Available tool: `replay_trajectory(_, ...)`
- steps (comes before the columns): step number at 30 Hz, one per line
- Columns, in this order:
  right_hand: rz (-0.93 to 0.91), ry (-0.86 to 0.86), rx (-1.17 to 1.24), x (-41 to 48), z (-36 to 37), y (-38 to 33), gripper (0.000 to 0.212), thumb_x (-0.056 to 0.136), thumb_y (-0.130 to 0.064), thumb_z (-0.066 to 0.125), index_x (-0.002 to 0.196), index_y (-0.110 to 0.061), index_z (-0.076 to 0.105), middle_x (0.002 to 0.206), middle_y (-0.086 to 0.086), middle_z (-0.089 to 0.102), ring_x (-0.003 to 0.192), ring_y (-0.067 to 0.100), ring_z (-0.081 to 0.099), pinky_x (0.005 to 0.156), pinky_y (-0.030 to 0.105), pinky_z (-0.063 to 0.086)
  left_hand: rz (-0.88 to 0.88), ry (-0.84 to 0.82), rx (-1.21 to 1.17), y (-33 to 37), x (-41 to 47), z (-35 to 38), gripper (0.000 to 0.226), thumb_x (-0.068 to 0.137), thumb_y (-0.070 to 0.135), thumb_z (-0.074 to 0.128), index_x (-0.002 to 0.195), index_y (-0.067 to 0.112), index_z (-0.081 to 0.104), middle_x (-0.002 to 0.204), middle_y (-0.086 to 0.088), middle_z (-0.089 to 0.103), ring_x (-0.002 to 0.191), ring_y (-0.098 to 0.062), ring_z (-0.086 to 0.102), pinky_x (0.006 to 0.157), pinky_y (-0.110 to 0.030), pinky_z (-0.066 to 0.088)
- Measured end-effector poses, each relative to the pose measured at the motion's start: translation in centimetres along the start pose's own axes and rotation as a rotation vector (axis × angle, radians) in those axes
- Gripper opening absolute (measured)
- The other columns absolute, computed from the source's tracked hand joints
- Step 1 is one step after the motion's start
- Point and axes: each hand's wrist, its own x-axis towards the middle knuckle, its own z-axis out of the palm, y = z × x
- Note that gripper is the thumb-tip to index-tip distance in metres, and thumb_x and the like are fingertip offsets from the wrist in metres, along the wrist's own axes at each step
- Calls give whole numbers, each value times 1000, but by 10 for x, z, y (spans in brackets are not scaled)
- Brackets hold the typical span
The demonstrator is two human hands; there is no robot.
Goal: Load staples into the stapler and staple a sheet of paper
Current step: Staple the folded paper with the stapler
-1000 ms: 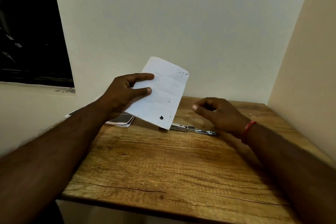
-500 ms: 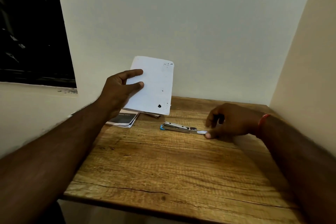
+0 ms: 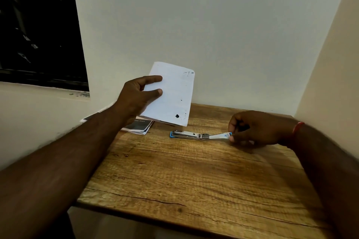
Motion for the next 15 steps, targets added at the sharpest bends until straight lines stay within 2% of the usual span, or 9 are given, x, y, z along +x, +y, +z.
replay_trajectory(3, -38, 51, 202, 2, 7, -5, 17, 101, -5, 78, 115, -14, 74, 88, 6, 85, 58, 5, 67, 44, 20, 46, -11, 11, 17, 1, -2, 1, 45, 96, -1, 86, 136, 19, 82, 137, -8, 81, 124, -31, 80, 108, -49, 65)
replay_trajectory(6, -89, 137, 320, 5, 26, -17, 18, 96, -11, 85, 113, -13, 78, 86, 6, 84, 65, 5, 73, 50, 16, 52, -18, 12, 35, 2, -4, 2, 46, 96, -1, 85, 137, 19, 81, 137, -7, 81, 122, -30, 81, 108, -50, 65)
replay_trajectory(9, -73, 233, 405, 12, 51, -31, 28, 86, -24, 96, 107, -13, 81, 84, 14, 81, 68, 11, 73, 59, 25, 59, -17, 21, 53, 3, -6, 2, 45, 96, 0, 86, 136, 20, 82, 136, -6, 81, 119, -29, 82, 107, -51, 66)
replay_trajectory(13, -84, 463, 446, 20, 73, -46, 23, 84, -18, 98, 96, -10, 81, 82, 19, 79, 59, 8, 71, 54, 21, 59, -21, 31, 69, 4, -7, 3, 45, 96, 0, 86, 136, 21, 82, 138, -7, 80, 121, -31, 81, 108, -54, 65)
replay_trajectory(15, -118, 532, 461, 20, 75, -49, 17, 85, -12, 96, 94, -12, 81, 83, 22, 78, 61, 13, 71, 56, 22, 61, -21, 32, 77, 5, -7, 2, 45, 96, 1, 87, 135, 22, 83, 137, -6, 81, 120, -31, 82, 107, -54, 65)
